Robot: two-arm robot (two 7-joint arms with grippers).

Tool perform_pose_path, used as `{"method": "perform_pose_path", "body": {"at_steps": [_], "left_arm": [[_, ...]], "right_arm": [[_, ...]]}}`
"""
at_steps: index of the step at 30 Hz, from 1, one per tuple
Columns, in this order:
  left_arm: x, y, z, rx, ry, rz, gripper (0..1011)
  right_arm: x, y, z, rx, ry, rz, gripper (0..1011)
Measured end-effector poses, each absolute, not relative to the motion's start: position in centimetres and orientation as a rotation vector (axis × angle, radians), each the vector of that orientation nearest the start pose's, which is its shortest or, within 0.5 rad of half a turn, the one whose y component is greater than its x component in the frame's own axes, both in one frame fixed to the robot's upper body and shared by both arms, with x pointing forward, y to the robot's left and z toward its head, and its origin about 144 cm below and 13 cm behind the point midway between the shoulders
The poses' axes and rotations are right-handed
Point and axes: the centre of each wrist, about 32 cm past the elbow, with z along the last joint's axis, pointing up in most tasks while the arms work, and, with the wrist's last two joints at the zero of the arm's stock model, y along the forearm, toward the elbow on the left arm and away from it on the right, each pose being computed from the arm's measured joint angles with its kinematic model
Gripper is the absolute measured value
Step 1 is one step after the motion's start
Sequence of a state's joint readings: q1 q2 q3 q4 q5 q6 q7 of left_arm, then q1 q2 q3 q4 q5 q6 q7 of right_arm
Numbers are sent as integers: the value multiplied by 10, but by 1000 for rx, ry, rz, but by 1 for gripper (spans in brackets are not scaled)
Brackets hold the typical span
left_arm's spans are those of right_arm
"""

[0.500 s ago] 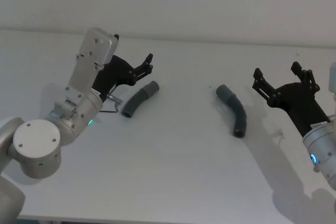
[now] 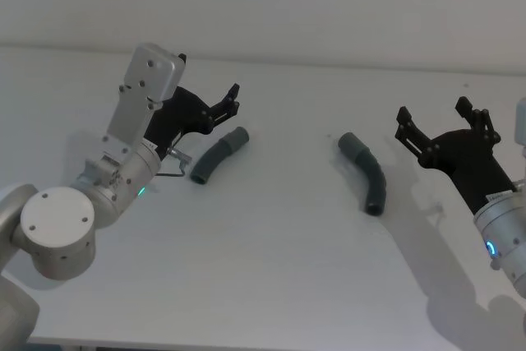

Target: Use both hands to pick up one end of the pipe from the table, align the ends, and insert them.

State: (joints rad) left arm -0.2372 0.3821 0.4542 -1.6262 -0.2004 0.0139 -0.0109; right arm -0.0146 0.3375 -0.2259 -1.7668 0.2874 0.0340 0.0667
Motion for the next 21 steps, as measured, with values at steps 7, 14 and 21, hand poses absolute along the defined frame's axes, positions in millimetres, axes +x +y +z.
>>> {"method": "perform_pose_path", "body": {"at_steps": [7,14,21], "left_arm": [[492,198,1204,61,-268,1124,1002],[492,198,1204,61,-268,1124,1002],[492,198,1204,61,-268,1124,1002]], "right_arm": [[443,-237,1189,26,-75,-1229,1004],[443,-237,1189,26,-75,-1229,1003],[443,-237,1189,26,-75,-1230,1004]]}}
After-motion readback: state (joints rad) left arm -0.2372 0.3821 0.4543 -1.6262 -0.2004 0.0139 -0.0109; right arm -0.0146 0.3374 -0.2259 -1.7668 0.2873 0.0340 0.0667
